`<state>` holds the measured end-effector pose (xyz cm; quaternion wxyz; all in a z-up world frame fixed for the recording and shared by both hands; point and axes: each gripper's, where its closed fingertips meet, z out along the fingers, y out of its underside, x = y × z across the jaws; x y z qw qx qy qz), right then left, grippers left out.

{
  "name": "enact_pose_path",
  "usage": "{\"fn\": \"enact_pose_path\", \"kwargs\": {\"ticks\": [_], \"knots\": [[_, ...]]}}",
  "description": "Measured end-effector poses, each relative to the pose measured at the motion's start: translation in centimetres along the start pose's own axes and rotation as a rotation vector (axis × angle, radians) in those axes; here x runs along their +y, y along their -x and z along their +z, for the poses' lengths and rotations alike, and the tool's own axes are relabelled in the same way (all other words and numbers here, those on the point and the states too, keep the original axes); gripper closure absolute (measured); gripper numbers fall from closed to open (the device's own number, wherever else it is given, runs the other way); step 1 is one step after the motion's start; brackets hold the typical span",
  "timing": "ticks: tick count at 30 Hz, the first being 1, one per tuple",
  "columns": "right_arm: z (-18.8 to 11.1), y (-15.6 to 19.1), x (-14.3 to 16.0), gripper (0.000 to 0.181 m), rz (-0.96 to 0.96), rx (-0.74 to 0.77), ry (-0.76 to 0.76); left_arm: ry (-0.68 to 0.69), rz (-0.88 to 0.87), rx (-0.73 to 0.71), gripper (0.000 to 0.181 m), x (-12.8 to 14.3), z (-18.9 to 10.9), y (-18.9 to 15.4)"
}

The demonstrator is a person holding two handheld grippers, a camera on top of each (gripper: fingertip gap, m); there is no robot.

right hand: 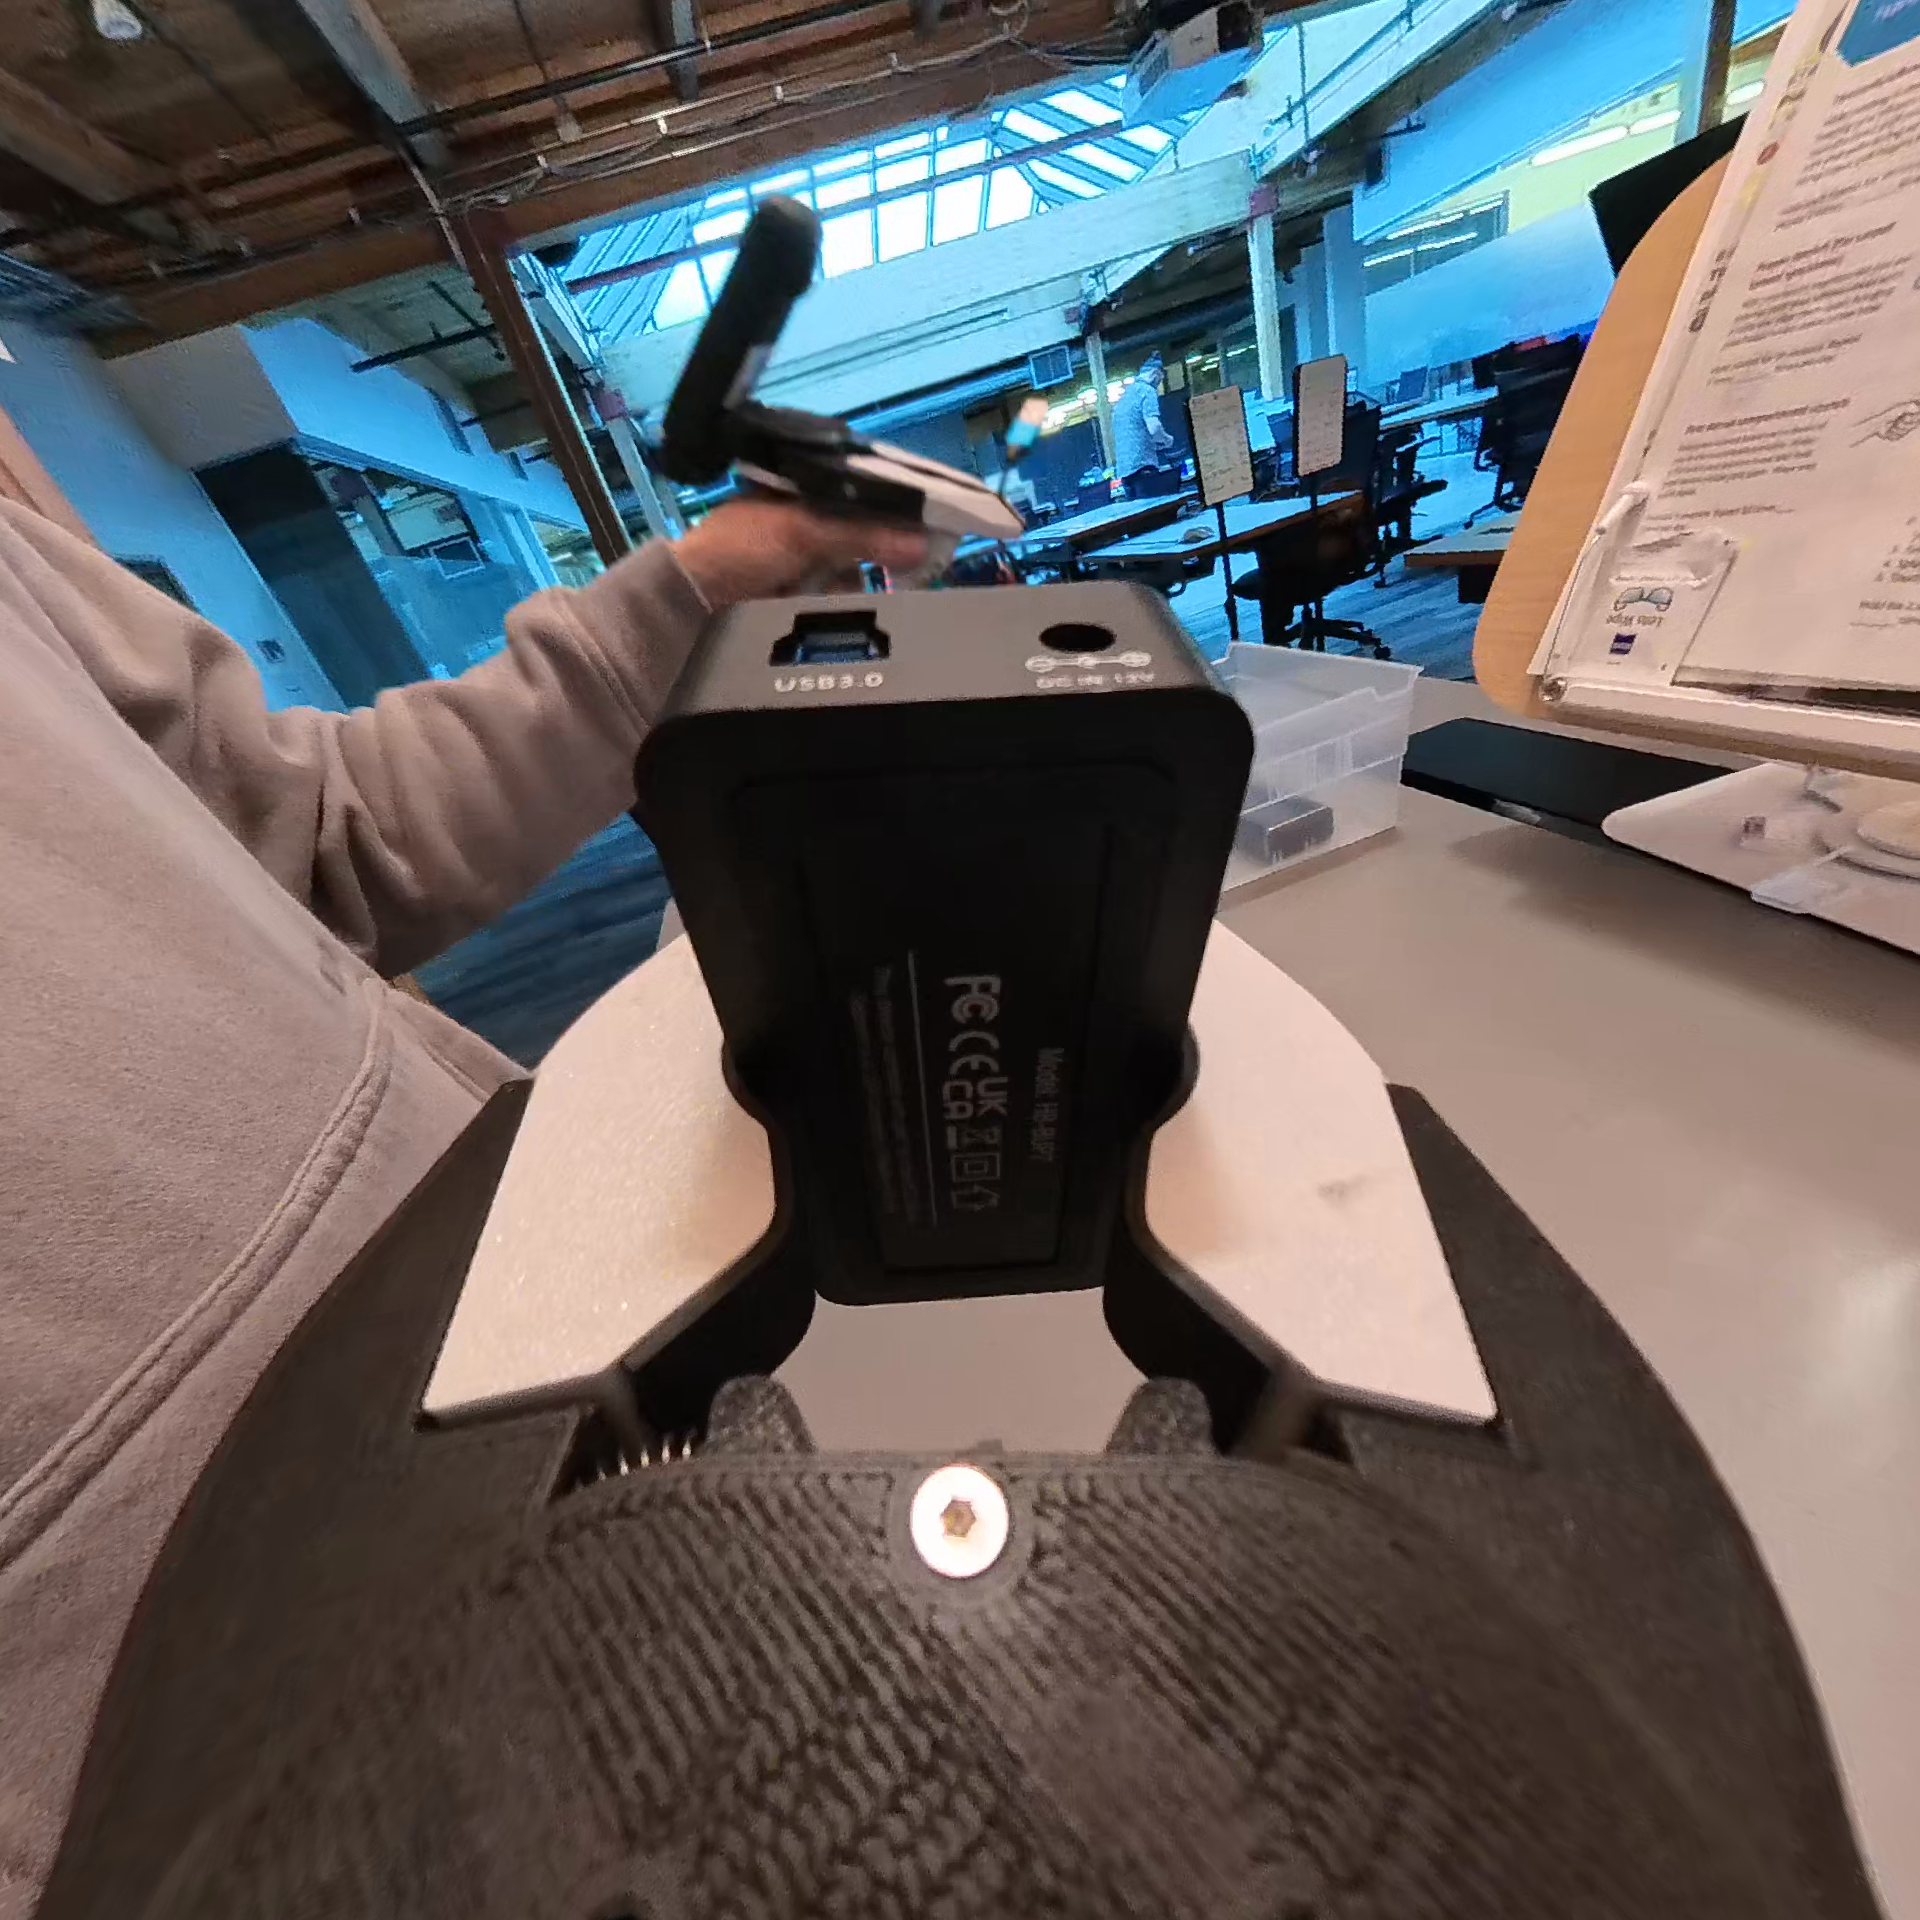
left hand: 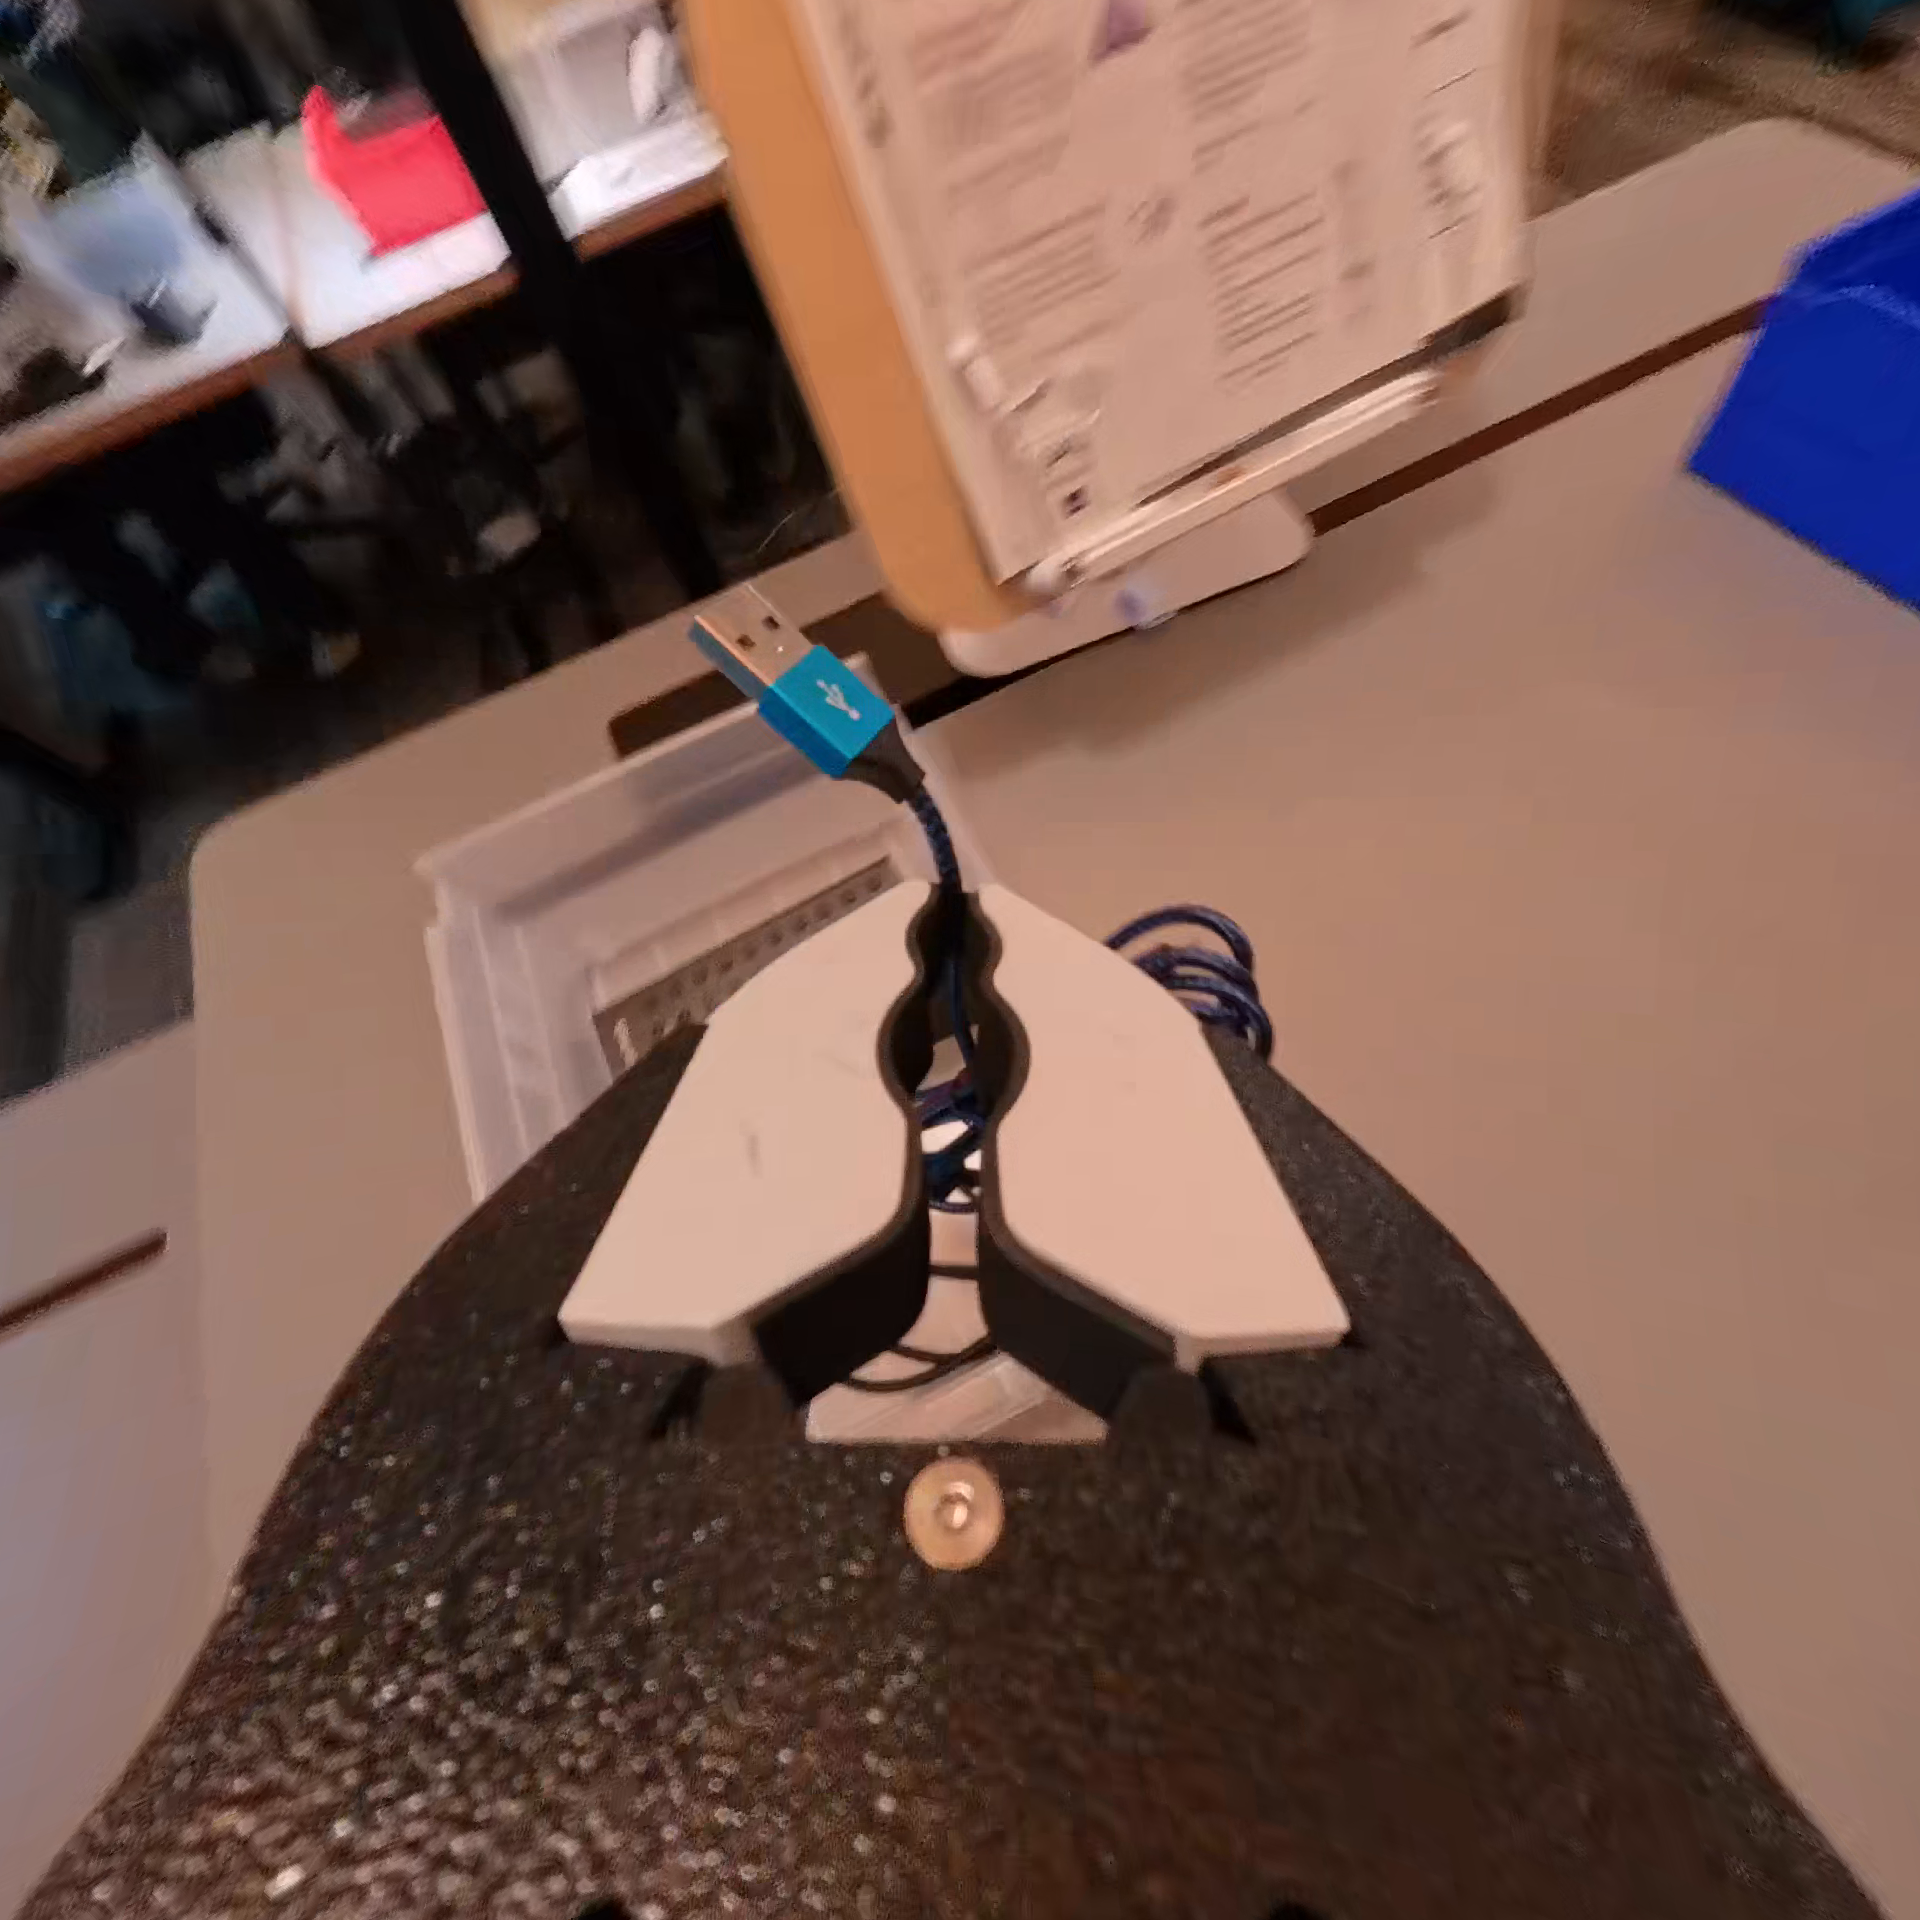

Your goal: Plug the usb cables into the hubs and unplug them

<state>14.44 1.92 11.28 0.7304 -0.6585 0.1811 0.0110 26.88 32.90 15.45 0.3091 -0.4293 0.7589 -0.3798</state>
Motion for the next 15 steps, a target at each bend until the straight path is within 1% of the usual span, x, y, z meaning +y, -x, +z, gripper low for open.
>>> {"fn": "enact_pose_path", "kwargs": {"ticks": [1, 5, 7, 8, 9, 11, 13, 15], "knots": [[-0.1, -0.1, -0.1, 0.11, -0.007, 0.004, -0.001, -0.027, 0.043, 0.044, 0.18, -1.1, -0.8, -1.0], [-0.4, 0.7, -0.6, 0.11, -0.021, -0.056, -0.005, -0.158, 0.187, 0.302, 0.179, -4.8, -3.7, -7.0], [-0.8, 1.4, -0.9, 0.11, -0.015, -0.11, -0.015, -0.207, 0.234, 0.471, 0.179, -5.5, -5.0, -10.7], [-1.0, 1.7, -1.1, 0.11, -0.008, -0.136, -0.028, -0.214, 0.256, 0.559, 0.18, -5.4, -5.3, -12.5], [-1.2, 2.1, -1.4, 0.11, -0.001, -0.17, -0.046, -0.204, 0.281, 0.644, 0.18, -4.7, -5.4, -14.3], [-1.8, 3.1, -2.0, 0.11, 0.033, -0.257, -0.092, -0.157, 0.346, 0.778, 0.18, -2.3, -4.7, -17.5], [-2.4, 3.8, -2.7, 0.11, 0.066, -0.326, -0.148, -0.081, 0.421, 0.878, 0.179, 1.2, -3.3, -20.3], [-2.8, 4.1, -3.0, 0.11, 0.092, -0.359, -0.187, -0.017, 0.458, 0.961, 0.18, 4.6, -1.9, -22.6]]}}
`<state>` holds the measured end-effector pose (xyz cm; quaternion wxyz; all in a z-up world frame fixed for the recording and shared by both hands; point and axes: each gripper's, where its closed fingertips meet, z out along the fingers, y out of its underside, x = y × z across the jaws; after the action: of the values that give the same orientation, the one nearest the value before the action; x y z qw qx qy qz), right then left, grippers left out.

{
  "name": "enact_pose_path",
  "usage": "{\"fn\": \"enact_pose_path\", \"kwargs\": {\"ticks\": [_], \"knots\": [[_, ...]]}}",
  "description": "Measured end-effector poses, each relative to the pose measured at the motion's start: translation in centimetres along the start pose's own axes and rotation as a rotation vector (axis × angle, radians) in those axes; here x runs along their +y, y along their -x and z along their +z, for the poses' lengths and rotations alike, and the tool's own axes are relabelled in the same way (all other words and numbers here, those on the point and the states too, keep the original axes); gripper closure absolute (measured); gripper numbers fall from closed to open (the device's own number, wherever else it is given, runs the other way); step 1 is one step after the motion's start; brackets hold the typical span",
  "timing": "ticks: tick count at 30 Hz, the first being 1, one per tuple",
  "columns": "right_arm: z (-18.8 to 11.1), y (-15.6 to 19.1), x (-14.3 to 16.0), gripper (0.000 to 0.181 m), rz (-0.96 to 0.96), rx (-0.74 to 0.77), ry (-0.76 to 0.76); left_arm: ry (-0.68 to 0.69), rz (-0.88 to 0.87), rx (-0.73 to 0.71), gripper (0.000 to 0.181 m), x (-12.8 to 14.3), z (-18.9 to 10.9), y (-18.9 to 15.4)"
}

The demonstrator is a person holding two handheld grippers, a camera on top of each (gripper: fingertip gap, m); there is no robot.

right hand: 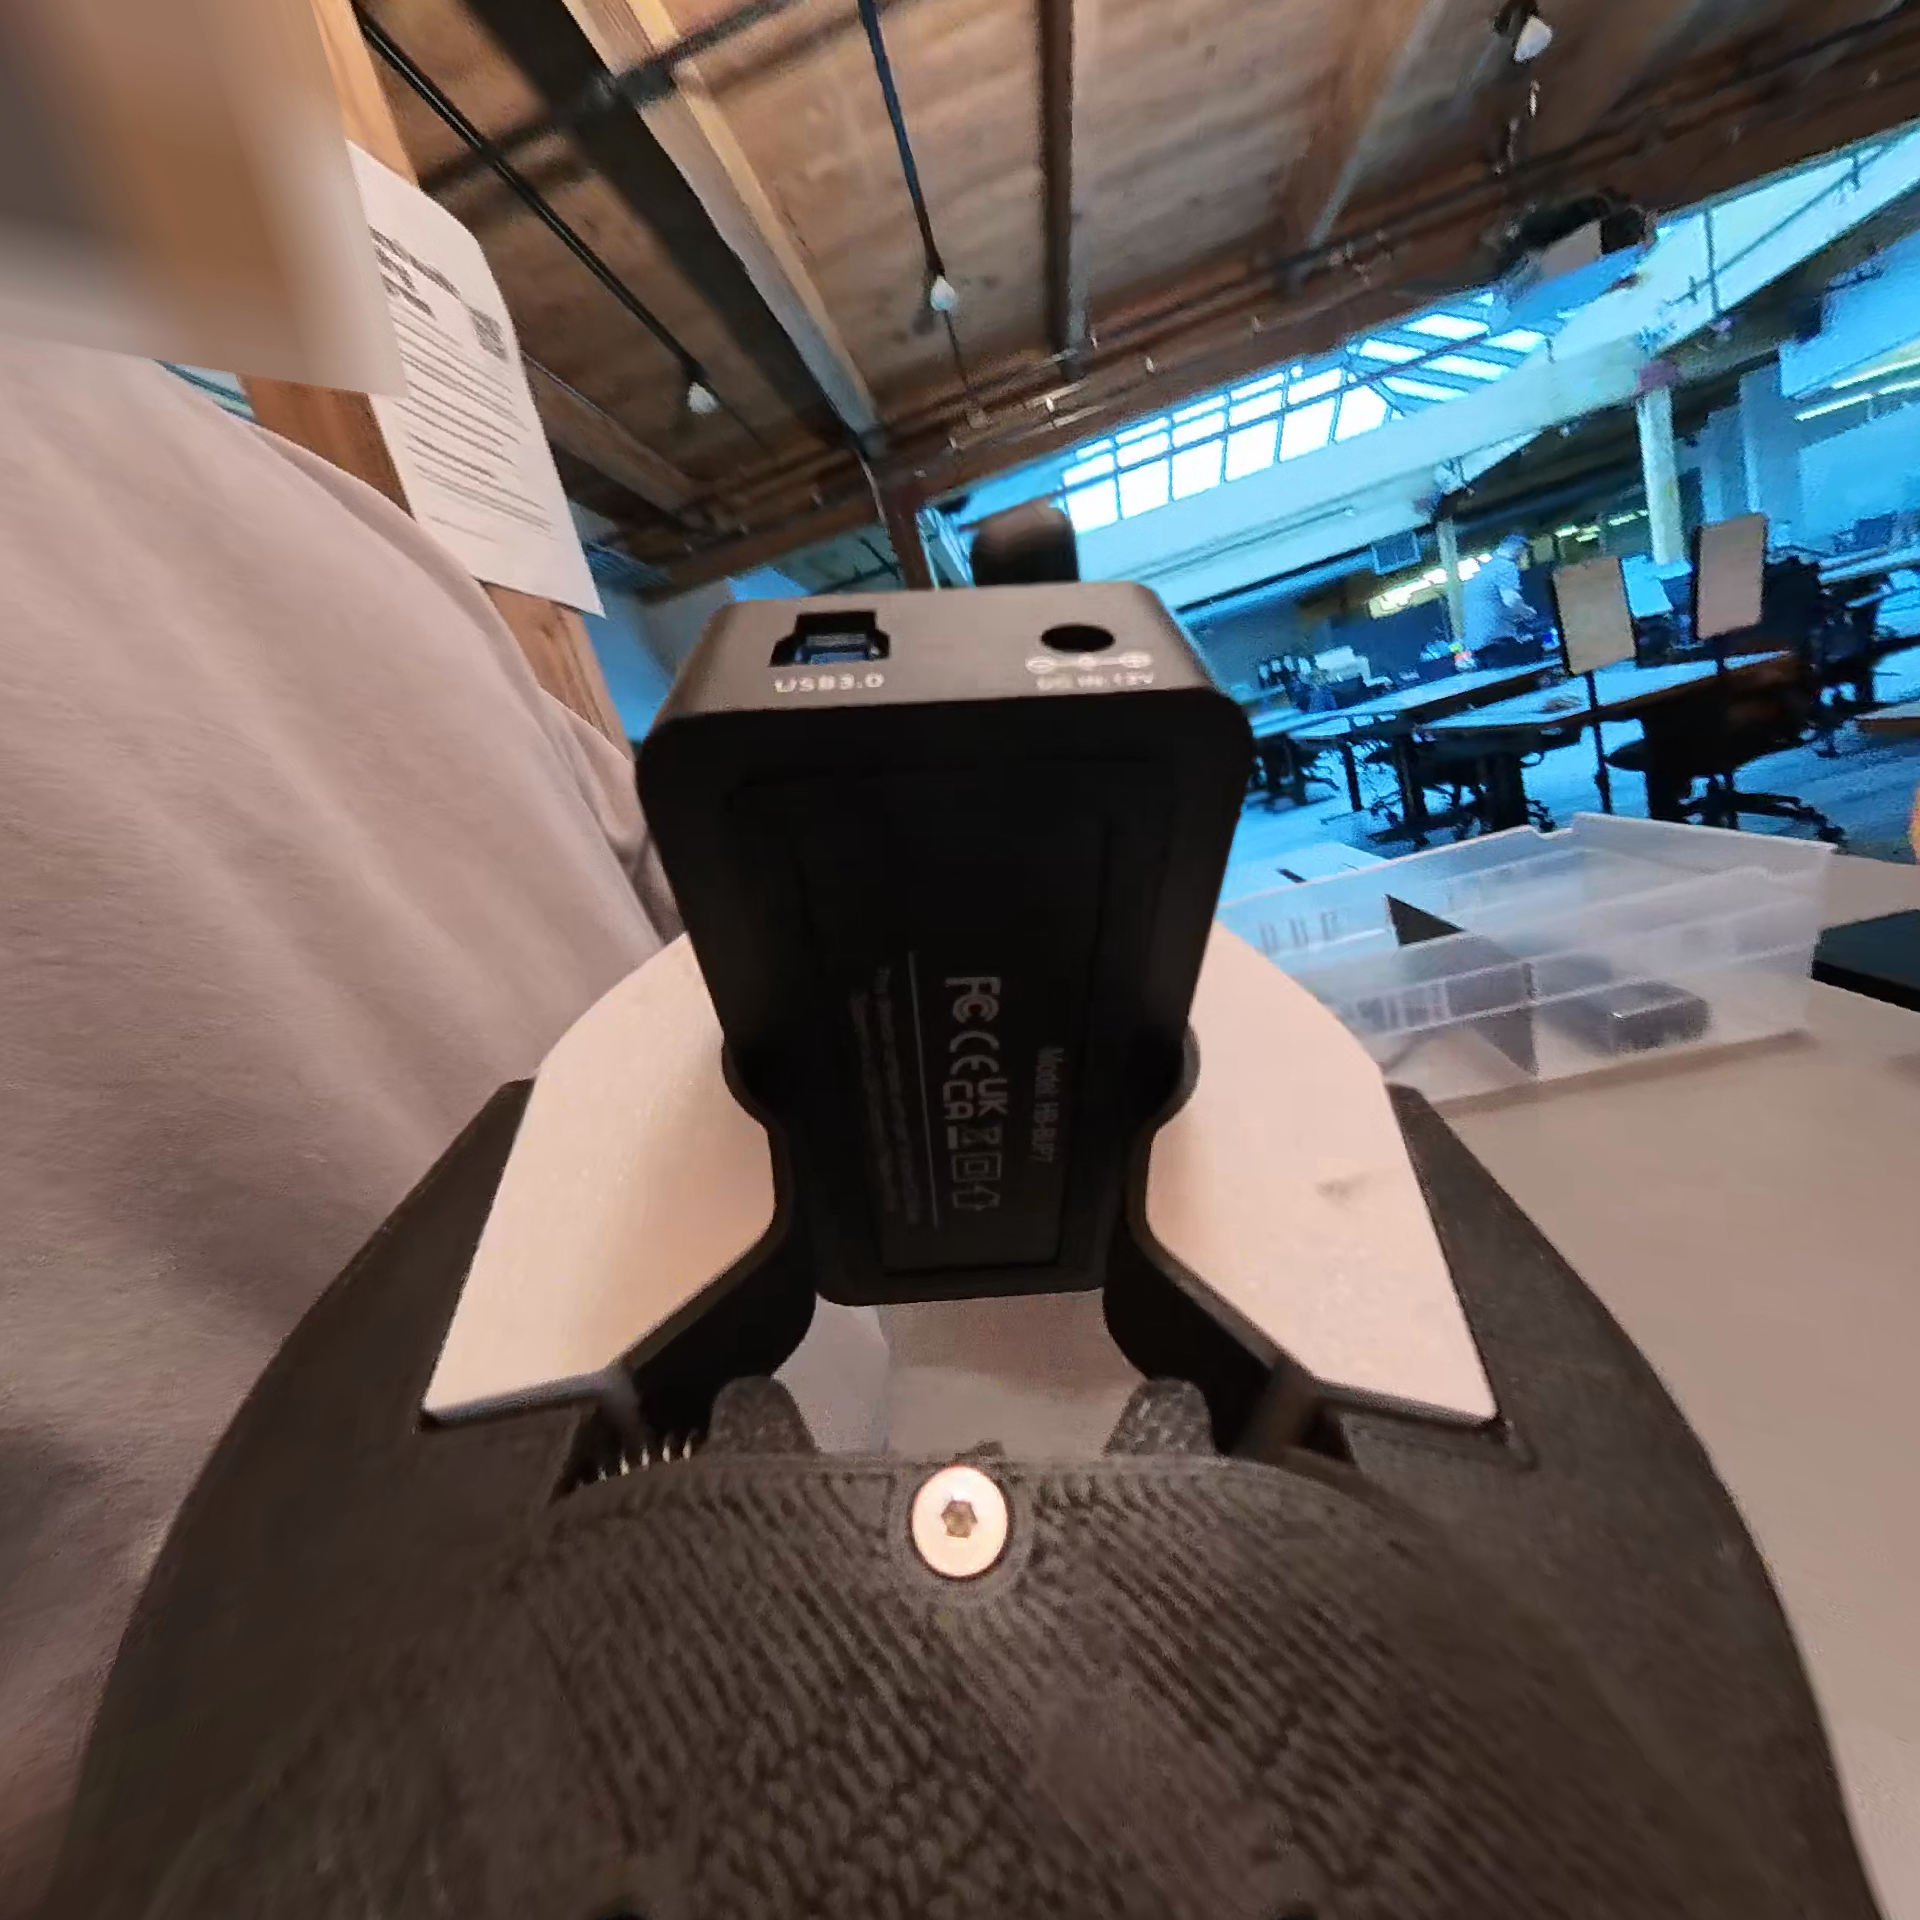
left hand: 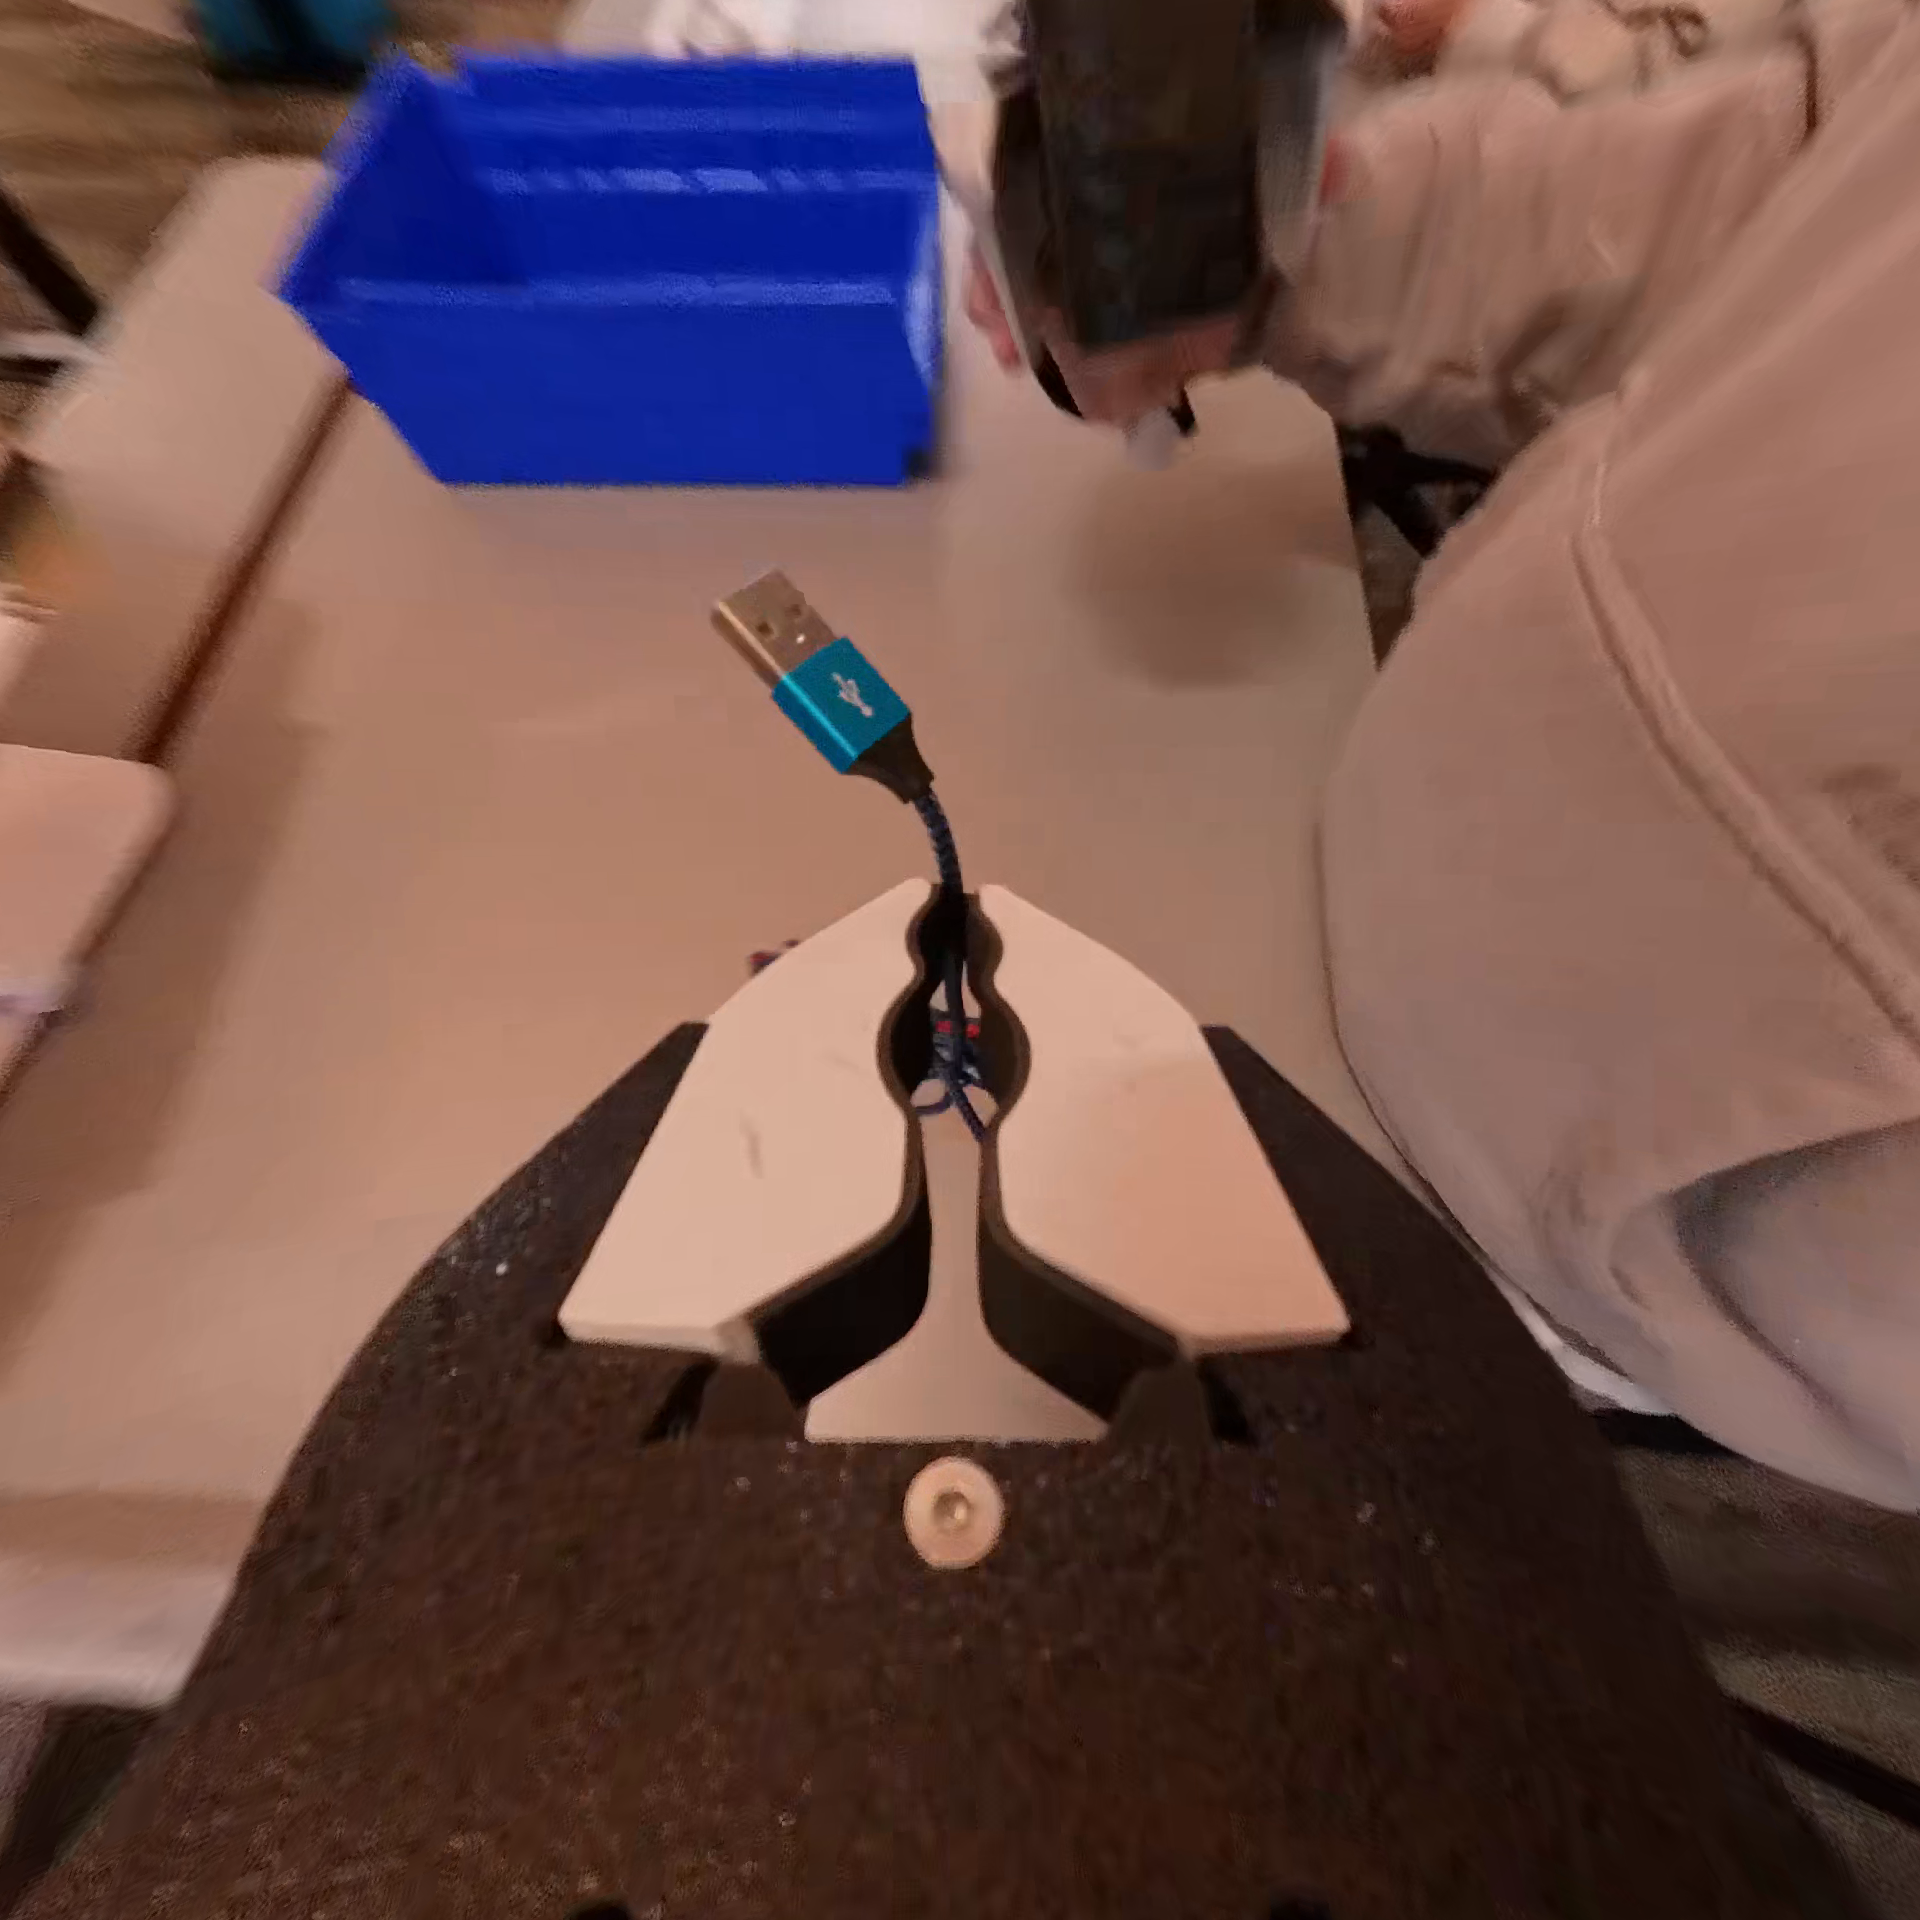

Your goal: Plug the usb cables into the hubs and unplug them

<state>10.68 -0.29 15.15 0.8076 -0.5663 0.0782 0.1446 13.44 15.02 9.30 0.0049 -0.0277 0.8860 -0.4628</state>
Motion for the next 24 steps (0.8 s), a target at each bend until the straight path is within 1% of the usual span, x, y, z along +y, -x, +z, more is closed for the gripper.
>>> {"fn": "enact_pose_path", "kwargs": {"ticks": [1, 3, 5, 7, 9, 12, 14, 17, 19, 22, 24], "knots": [[-0.1, 0.1, -0.1, 0.11, 0.012, -0.012, -0.012, 0.016, 0.005, 0.035, 0.179, 1.1, 1.4, -0.6], [-0.3, 0.0, 0.0, 0.11, 0.021, -0.003, -0.015, 0.03, 0.042, 0.055, 0.179, 3.0, 3.7, -1.3], [-0.5, -0.3, 0.2, 0.11, 0.018, 0.018, -0.012, 0.033, 0.053, 0.054, 0.179, 4.2, 5.0, -1.6], [-0.7, -1.0, 0.6, 0.11, 0.008, 0.07, 0.002, 0.082, 0.071, -0.021, 0.179, 5.7, 5.6, -0.7], [-0.9, -1.9, 1.1, 0.11, -0.017, 0.135, 0.034, 0.115, 0.088, -0.078, 0.179, 6.7, 5.8, -0.1], [-0.6, -2.8, 1.9, 0.111, -0.061, 0.2, 0.087, 0.05, 0.069, -0.183, 0.179, 6.6, 6.1, 1.3], [-0.2, -3.0, 2.2, 0.11, -0.073, 0.203, 0.109, -0.012, 0.033, -0.253, 0.179, 6.4, 6.1, 2.4], [0.5, -3.1, 2.6, 0.11, -0.078, 0.194, 0.136, -0.098, -0.01, -0.31, 0.178, 5.6, 5.9, 3.2], [0.8, -3.1, 2.9, 0.11, -0.085, 0.195, 0.157, -0.155, -0.023, -0.315, 0.177, 5.0, 5.8, 3.3], [1.0, -2.9, 3.6, 0.109, -0.093, 0.193, 0.191, -0.189, -0.047, -0.28, 0.18, 5.0, 6.2, 3.0], [1.1, -2.8, 4.0, 0.109, -0.091, 0.19, 0.208, -0.233, -0.047, -0.281, 0.18, 4.6, 6.2, 3.0]]}}
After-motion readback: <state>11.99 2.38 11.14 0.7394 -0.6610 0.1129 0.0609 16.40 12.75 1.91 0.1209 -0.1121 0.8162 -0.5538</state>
